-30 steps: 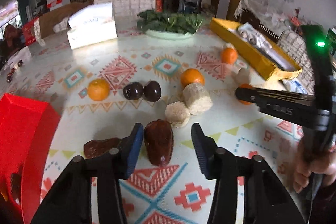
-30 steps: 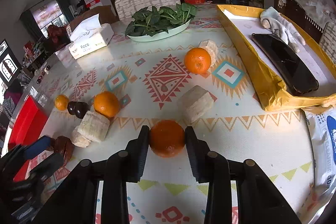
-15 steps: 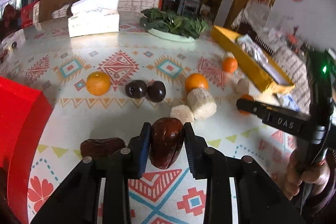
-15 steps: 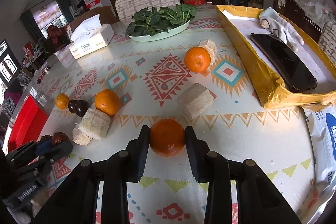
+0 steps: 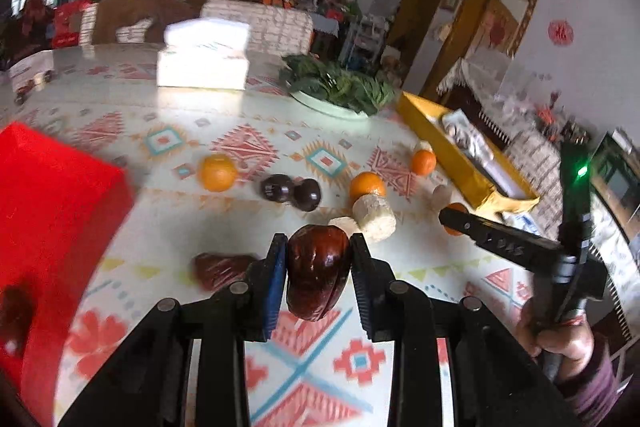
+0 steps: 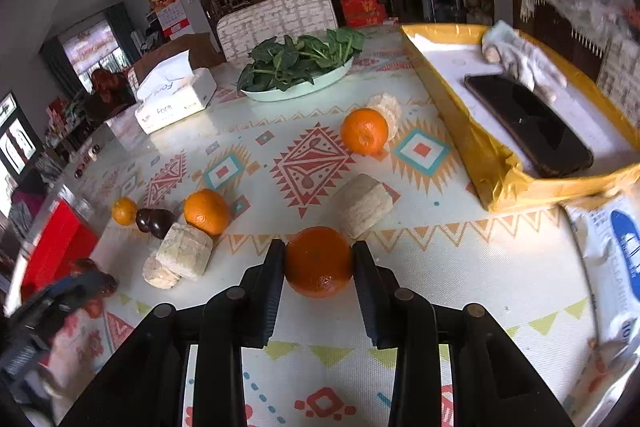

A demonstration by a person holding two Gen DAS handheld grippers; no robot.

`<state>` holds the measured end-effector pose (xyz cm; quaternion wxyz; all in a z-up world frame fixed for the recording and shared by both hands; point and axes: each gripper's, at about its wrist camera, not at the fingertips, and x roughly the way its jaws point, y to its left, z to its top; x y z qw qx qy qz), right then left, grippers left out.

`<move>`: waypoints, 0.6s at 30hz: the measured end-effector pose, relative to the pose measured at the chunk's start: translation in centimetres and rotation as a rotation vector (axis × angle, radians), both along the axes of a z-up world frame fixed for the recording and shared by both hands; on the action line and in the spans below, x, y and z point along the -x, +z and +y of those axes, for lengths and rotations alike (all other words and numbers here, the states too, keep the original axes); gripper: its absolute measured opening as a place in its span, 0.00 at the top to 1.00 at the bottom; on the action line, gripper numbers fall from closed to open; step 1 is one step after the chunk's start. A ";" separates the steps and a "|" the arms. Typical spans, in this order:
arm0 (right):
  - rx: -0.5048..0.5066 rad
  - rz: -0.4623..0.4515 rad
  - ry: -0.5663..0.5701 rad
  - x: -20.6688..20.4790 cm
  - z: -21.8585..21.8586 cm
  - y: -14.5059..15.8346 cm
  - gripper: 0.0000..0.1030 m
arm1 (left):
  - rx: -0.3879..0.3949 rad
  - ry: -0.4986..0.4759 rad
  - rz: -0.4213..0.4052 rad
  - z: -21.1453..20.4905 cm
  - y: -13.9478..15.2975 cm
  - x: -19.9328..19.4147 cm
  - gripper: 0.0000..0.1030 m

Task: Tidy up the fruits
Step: 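Carry both fruits over the red tray and open both tools to release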

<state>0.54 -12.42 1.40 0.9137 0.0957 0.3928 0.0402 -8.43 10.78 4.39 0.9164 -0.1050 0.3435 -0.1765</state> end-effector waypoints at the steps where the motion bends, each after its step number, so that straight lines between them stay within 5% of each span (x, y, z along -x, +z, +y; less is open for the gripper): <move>1: 0.026 -0.006 -0.002 0.3 0.3 0.1 0.64 | 0.005 0.010 -0.009 0.9 0.4 1.0 0.71; 7: 0.006 -0.044 0.071 3.8 2.7 1.9 0.64 | 0.033 0.161 -0.051 9.2 3.3 5.8 0.71; 18: -0.069 -0.095 0.349 4.0 14.8 6.5 0.64 | -0.058 0.474 -0.009 22.0 3.8 6.0 0.71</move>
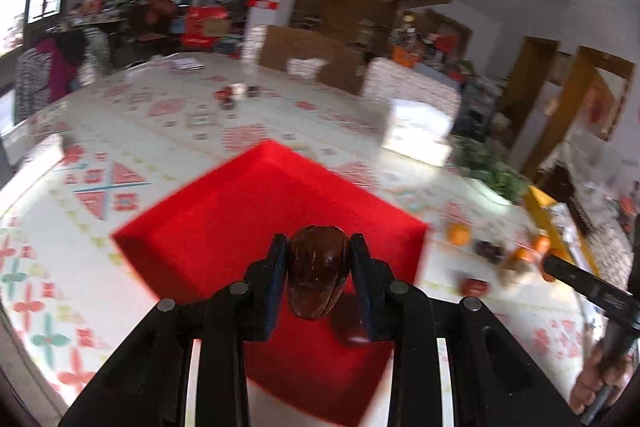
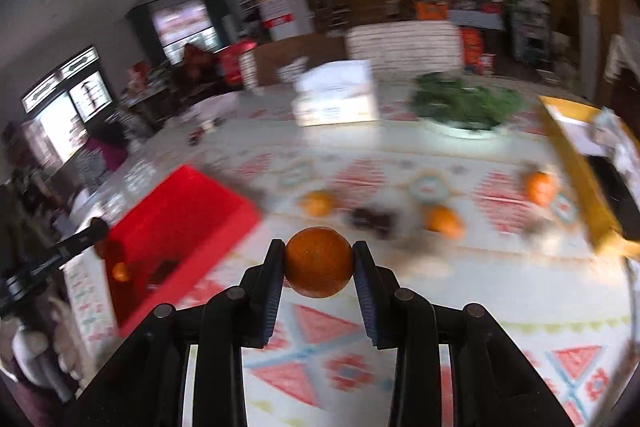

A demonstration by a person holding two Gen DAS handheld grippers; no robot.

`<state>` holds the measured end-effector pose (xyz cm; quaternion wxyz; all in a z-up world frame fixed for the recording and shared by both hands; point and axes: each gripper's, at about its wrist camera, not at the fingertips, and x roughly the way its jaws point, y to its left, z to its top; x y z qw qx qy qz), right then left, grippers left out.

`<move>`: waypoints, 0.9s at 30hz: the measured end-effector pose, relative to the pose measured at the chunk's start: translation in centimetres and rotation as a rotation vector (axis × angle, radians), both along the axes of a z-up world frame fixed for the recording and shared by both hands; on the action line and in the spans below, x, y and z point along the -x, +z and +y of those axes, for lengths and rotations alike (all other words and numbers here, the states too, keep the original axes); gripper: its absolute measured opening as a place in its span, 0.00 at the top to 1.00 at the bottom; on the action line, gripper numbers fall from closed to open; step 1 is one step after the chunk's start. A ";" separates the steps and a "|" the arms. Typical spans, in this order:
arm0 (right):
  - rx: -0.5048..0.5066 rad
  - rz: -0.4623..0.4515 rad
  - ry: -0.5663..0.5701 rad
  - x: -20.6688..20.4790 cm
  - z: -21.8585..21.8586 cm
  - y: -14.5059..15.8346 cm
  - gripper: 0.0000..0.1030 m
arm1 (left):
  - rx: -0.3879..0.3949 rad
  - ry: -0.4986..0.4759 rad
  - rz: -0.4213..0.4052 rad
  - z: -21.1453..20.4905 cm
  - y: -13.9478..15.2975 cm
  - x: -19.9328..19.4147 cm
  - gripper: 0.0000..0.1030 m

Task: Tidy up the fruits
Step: 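Carry both fruits over the red tray and open both tools to release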

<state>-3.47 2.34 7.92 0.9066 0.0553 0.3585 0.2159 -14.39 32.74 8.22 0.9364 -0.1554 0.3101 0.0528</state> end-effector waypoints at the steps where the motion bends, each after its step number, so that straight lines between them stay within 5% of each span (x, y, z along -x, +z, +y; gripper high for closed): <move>1: -0.013 0.017 0.030 -0.3 1.3 0.0 0.64 | -0.006 0.012 0.012 0.6 -0.2 -0.3 0.71; 5: -0.033 0.079 0.155 -1.7 7.1 -0.5 0.64 | -0.022 0.072 0.068 3.2 -1.5 -2.0 0.71; 13: 0.092 0.152 0.302 -4.4 18.1 -3.7 0.64 | 0.012 0.095 0.129 5.5 -4.0 -3.6 0.71; 20: 0.124 0.207 0.316 -6.3 21.9 -6.2 0.63 | 0.045 0.118 0.146 6.7 -5.0 -3.7 0.70; 24: 0.128 0.209 0.314 -6.4 22.8 -6.6 0.63 | 0.055 0.125 0.138 6.8 -4.8 -3.2 0.56; 27: 0.130 0.198 0.307 -6.3 22.7 -6.3 0.62 | 0.053 0.136 0.108 6.6 -4.0 -2.1 0.55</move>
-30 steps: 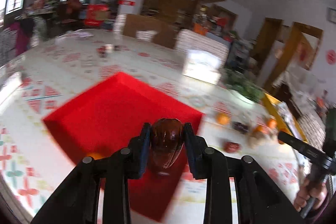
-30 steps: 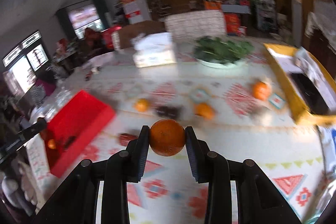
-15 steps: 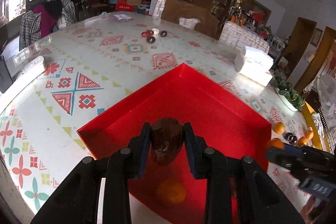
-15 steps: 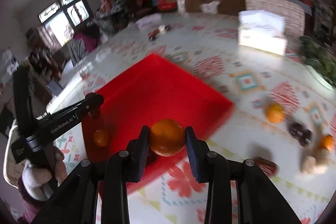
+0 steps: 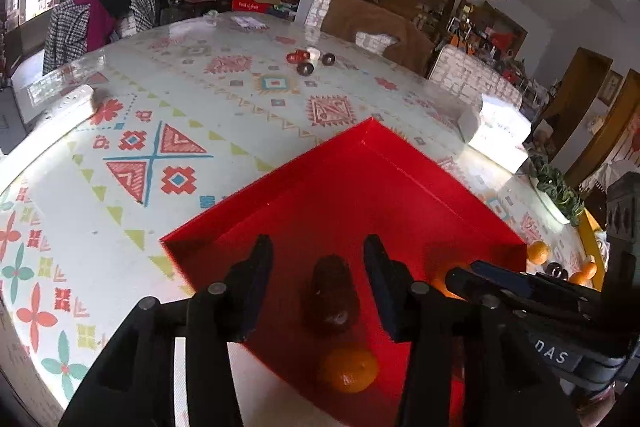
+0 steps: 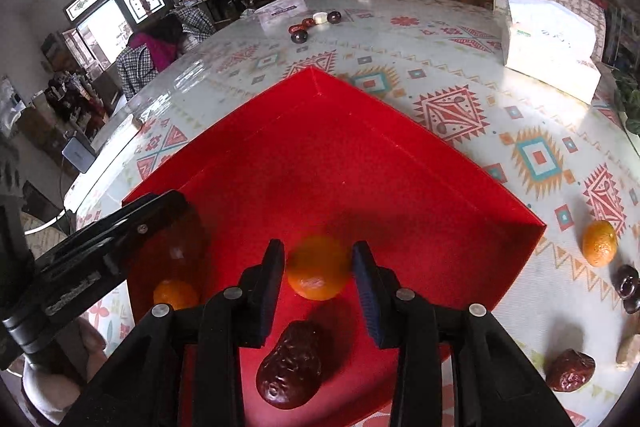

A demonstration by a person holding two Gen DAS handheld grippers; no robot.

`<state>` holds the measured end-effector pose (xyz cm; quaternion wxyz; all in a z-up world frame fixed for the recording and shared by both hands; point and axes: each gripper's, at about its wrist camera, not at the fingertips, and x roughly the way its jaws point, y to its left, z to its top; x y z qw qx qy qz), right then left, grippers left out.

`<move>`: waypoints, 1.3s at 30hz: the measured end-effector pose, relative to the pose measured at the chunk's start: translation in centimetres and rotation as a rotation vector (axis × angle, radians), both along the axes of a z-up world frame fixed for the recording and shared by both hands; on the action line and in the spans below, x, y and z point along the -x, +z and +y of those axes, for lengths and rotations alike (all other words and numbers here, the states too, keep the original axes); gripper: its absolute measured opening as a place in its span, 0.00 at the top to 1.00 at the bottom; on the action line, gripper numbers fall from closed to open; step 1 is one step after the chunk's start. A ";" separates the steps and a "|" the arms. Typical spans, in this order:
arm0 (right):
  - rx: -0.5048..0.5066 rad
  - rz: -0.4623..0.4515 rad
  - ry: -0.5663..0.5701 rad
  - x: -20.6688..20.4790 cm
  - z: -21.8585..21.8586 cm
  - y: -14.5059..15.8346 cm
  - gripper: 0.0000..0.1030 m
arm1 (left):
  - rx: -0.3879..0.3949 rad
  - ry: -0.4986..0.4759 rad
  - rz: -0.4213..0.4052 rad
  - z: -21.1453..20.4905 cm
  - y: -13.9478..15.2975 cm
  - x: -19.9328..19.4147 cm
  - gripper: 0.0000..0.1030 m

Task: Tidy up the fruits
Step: 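Carry both fruits over the red tray and open both tools to release, then move both tools back toward the remaining fruits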

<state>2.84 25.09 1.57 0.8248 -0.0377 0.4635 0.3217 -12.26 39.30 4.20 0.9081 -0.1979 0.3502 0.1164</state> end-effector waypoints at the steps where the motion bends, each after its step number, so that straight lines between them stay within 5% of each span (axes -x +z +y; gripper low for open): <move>1: -0.003 -0.005 -0.001 0.2 -0.1 0.2 0.61 | 0.002 0.006 -0.008 0.0 0.3 0.4 0.54; 5: 0.004 -0.023 0.006 1.9 -1.2 1.0 0.59 | 0.027 0.051 -0.079 0.2 1.6 3.3 0.44; 11: 0.091 -0.135 0.050 7.3 -1.7 1.0 0.56 | 0.084 0.108 -0.132 -0.1 1.9 7.2 0.43; 20: 0.341 -0.399 0.070 12.3 -0.2 0.0 0.53 | 0.088 0.096 -0.137 -2.3 2.4 9.5 0.42; 24: 0.343 -0.434 0.059 12.5 -1.4 0.0 0.41 | 0.078 0.092 -0.138 -3.1 2.9 9.8 0.41; 30: 0.346 -0.468 0.027 11.7 -3.4 1.1 0.40 | 0.061 0.068 -0.147 -4.6 3.6 10.2 0.40; 33: 0.426 -0.452 -0.016 10.6 -4.4 0.4 0.40 | 0.056 0.055 -0.153 -5.4 3.8 10.3 0.40; 35: 0.350 -0.393 -0.047 9.8 -6.3 0.3 0.48 | 0.048 0.049 -0.158 -5.8 3.9 10.3 0.36; 37: 0.181 -0.361 -0.082 9.5 -9.2 2.1 0.48 | 0.041 0.046 -0.150 -6.2 3.9 10.0 0.34; 39: 0.116 -0.373 -0.137 9.3 -11.6 3.9 0.47 | 0.039 0.032 -0.145 -6.7 4.0 9.9 0.34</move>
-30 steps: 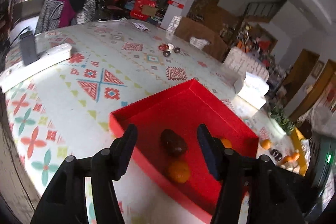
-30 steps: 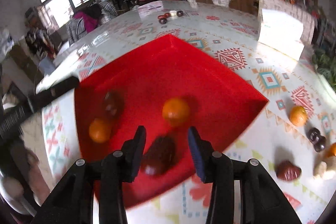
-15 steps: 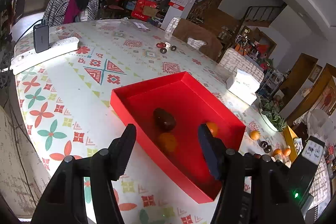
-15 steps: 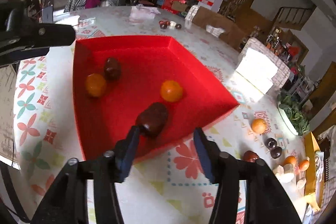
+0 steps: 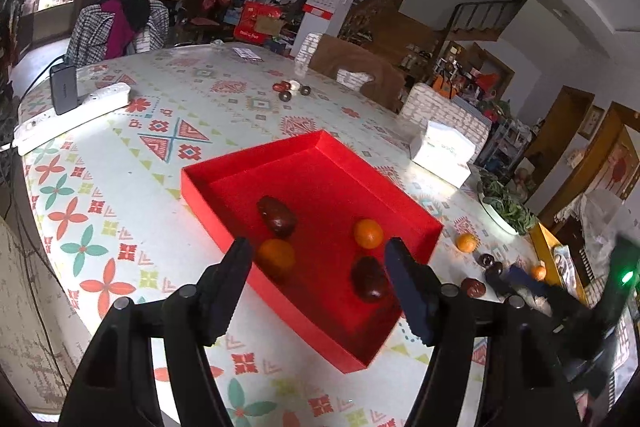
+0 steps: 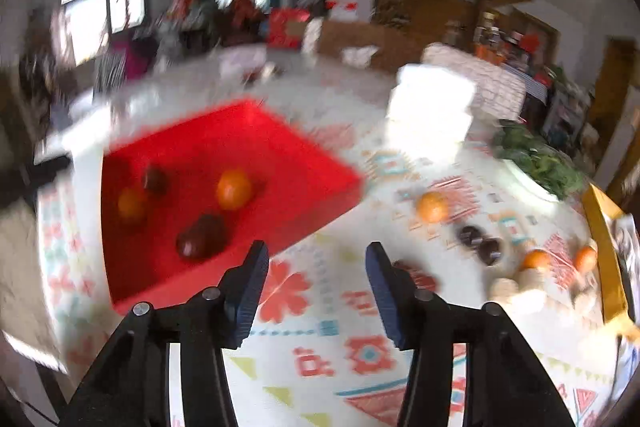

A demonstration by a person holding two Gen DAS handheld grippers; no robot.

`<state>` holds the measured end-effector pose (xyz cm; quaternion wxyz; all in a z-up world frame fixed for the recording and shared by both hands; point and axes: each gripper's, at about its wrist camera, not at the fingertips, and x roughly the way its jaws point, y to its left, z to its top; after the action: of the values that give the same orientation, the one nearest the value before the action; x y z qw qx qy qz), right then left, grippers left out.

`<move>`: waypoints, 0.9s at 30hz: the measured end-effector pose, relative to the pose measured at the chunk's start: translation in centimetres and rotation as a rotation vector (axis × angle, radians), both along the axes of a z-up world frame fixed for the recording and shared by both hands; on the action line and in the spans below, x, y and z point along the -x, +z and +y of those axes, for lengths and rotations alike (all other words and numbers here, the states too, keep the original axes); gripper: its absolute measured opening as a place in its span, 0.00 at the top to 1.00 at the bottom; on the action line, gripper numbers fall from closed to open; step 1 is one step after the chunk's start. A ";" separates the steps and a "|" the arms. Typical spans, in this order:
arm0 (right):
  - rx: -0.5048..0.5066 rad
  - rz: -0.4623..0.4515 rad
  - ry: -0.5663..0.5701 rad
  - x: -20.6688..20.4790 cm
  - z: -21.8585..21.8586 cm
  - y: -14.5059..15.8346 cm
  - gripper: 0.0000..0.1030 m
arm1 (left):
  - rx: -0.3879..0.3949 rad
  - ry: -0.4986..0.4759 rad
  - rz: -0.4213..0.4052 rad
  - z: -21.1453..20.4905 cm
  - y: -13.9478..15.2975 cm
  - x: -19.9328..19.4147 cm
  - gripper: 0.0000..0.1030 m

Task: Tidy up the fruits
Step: 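Move both tools back toward the remaining fruits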

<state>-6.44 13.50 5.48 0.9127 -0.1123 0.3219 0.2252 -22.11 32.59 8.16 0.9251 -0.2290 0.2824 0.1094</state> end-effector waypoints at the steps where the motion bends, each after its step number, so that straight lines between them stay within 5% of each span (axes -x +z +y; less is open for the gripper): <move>1: -0.015 -0.013 -0.015 -0.1 -1.0 0.8 0.46 | -0.010 -0.010 -0.003 -0.4 0.1 0.0 0.34; 6: -0.055 -0.027 -0.133 -1.9 -7.5 2.6 0.44 | -0.043 -0.066 -0.007 -2.4 0.6 -0.5 0.34; 14: -0.257 0.115 -0.297 -5.9 -18.8 1.5 0.44 | -0.060 -0.205 0.039 -7.2 -0.7 -3.3 0.34; 19: -0.269 0.237 -0.240 -8.0 -17.6 -1.4 0.44 | -0.091 -0.296 0.082 -10.8 -1.7 -5.1 0.34; 27: -0.218 0.262 -0.312 -9.2 -18.3 -3.7 0.45 | -0.138 -0.387 0.134 -14.5 -3.0 -8.0 0.34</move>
<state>2.72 -4.84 1.74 0.8936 0.0683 0.4250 0.1273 -14.09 18.04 5.14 0.9216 -0.0988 0.3736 -0.0360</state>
